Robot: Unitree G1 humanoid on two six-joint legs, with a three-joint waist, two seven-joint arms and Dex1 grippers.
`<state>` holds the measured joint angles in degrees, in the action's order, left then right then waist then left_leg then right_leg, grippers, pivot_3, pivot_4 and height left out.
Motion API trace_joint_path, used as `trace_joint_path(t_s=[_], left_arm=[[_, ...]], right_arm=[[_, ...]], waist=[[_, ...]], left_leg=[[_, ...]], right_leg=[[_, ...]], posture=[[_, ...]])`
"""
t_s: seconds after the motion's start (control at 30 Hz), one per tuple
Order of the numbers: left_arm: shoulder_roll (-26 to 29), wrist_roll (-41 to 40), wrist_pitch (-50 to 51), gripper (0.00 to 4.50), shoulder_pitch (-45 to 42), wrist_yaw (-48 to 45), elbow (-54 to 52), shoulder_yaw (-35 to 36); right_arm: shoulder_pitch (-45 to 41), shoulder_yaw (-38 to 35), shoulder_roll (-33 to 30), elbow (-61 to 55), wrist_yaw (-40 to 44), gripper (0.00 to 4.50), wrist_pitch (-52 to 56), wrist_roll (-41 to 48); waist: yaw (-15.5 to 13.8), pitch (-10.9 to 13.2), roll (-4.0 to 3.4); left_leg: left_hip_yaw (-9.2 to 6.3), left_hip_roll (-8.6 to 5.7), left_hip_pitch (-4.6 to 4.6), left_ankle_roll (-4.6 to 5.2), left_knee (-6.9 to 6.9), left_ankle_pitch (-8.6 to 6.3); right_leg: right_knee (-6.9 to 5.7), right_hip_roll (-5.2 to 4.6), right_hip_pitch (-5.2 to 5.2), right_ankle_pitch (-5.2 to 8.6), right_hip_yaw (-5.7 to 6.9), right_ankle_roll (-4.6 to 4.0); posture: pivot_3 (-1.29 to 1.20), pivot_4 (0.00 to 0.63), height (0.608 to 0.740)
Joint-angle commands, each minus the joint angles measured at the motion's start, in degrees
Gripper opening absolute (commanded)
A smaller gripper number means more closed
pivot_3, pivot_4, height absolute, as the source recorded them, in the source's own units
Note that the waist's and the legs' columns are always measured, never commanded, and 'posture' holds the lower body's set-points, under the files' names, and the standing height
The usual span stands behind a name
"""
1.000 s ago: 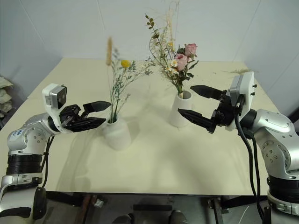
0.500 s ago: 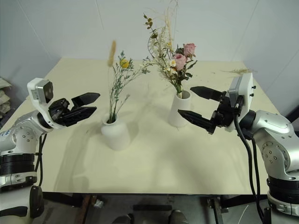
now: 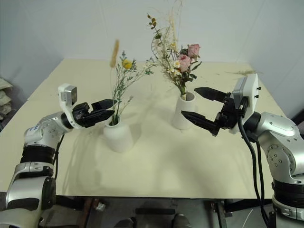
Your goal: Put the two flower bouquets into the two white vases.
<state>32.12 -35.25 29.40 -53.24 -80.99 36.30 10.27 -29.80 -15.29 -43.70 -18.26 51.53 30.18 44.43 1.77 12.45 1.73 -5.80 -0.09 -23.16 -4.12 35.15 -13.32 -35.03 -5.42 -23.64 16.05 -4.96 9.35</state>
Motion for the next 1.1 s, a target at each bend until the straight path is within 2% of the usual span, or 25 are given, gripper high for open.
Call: trace_joint_path(t_s=[0.03,0.27,0.33,0.57,0.67,0.8,0.87,1.1], left_arm=[[1.5,-2.3,3.5,4.46,-1.5,-3.6,-3.1,0.5],[3.2,-2.9,7.1,4.46,0.1,-6.9,-7.2,0.4],[5.0,-5.2,10.7,4.46,2.0,-7.7,-11.8,1.1],[8.9,-7.5,12.2,4.46,8.8,-3.4,-19.4,5.2],[9.2,-7.3,11.0,4.46,10.8,-1.4,-21.0,6.6],[8.1,-1.0,-3.3,4.46,11.9,6.8,-19.0,9.7],[9.4,0.3,-6.4,4.46,13.1,7.5,-19.4,10.2],[14.3,0.5,-6.7,4.46,18.5,9.6,-24.4,11.8]], right_arm=[[0.5,-2.7,-1.2,-2.7,-0.6,4.50,-0.4,0.9],[1.4,-2.9,-0.8,-3.1,-1.0,4.50,-0.7,0.9],[1.0,-2.8,-0.9,-2.7,-0.9,4.50,-0.8,0.9],[0.3,-2.0,-0.4,-1.4,-0.1,4.50,-1.3,0.5],[0.1,-1.8,-0.2,-0.9,0.2,4.50,-1.6,0.4],[-0.6,-1.2,-0.2,0.4,1.0,4.50,-2.0,0.0],[-1.1,-1.3,-0.5,1.3,1.5,4.50,-2.0,-0.2],[2.4,-3.4,-5.0,2.2,5.6,4.50,-1.9,-1.4]], waist=[[0.3,0.0,-0.01],[0.2,0.0,0.00],[0.1,0.0,-0.01],[0.1,0.0,-0.01],[0.0,0.0,-0.01],[-0.2,0.0,-0.01],[-0.2,0.0,-0.01],[-0.1,0.0,-0.02]], left_leg=[[0.00,0.01,0.00,0.01,-0.01,-0.01],[0.00,0.02,0.02,0.01,0.02,0.00],[0.00,0.02,0.02,0.00,0.03,0.00],[0.00,0.03,0.04,0.00,0.01,0.00],[0.00,0.03,0.05,0.00,0.01,0.00],[0.00,0.03,0.05,-0.01,0.01,0.01],[0.00,0.03,0.05,-0.02,0.01,0.01],[0.01,0.03,0.03,0.01,-0.04,-0.01]], right_leg=[[0.00,0.00,-0.01,0.00,-0.01,0.00],[-0.07,0.01,-0.01,0.01,-0.01,-0.01],[-0.08,0.01,-0.01,0.01,-0.01,-0.01],[-0.08,0.00,-0.01,0.02,-0.02,-0.02],[-0.08,0.00,0.00,0.02,-0.02,-0.02],[-0.09,0.00,0.00,0.02,-0.01,-0.02],[-0.07,-0.01,-0.01,0.02,-0.01,-0.02],[-0.01,0.00,-0.02,0.03,-0.01,-0.04]], posture=[[0.00,0.150,0.740],[0.00,0.150,0.740],[0.00,0.150,0.740],[0.00,0.150,0.740],[0.00,0.150,0.740],[0.00,0.150,0.740],[0.00,0.150,0.740],[0.00,0.150,0.740]])
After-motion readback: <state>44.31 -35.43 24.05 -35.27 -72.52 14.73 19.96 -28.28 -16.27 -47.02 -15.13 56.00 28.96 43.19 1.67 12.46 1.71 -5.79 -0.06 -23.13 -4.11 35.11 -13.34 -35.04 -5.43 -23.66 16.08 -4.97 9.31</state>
